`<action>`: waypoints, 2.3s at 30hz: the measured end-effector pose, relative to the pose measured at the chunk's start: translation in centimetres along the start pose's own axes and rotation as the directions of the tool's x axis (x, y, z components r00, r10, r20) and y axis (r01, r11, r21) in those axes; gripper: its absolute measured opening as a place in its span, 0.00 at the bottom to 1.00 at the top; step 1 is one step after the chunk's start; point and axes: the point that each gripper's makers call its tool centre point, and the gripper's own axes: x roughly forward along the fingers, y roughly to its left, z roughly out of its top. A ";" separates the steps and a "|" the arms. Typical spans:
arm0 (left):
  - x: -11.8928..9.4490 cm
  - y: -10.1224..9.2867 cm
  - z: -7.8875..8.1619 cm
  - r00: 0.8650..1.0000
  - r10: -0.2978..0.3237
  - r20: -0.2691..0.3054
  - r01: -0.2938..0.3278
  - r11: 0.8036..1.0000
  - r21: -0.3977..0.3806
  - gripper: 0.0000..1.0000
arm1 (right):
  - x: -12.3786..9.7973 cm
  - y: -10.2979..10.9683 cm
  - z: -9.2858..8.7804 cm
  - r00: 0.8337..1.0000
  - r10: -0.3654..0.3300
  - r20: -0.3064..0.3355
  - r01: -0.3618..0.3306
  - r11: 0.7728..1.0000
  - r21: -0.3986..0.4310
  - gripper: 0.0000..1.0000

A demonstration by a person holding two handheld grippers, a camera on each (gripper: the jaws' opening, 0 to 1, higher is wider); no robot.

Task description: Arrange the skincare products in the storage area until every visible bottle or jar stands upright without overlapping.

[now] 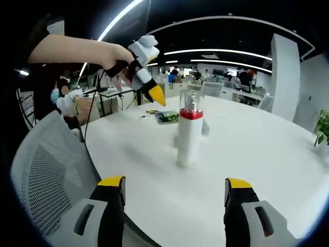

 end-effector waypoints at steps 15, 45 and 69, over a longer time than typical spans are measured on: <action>5.2 2.5 4.4 1.000 0.005 -0.016 -0.007 0.985 -0.170 0.60 | 0.0 0.2 -0.1 1.000 0.006 -0.007 -0.006 1.000 0.009 0.81; 11.9 3.9 6.5 0.990 0.082 -0.112 -0.102 0.977 -0.186 0.40 | -0.1 0.5 -0.7 0.999 0.022 -0.043 -0.021 0.999 0.036 0.73; 15.4 4.5 6.7 0.972 0.175 -0.154 -0.196 0.972 -0.127 0.40 | -0.1 0.4 -1.1 0.998 0.023 -0.063 -0.019 0.999 0.050 0.68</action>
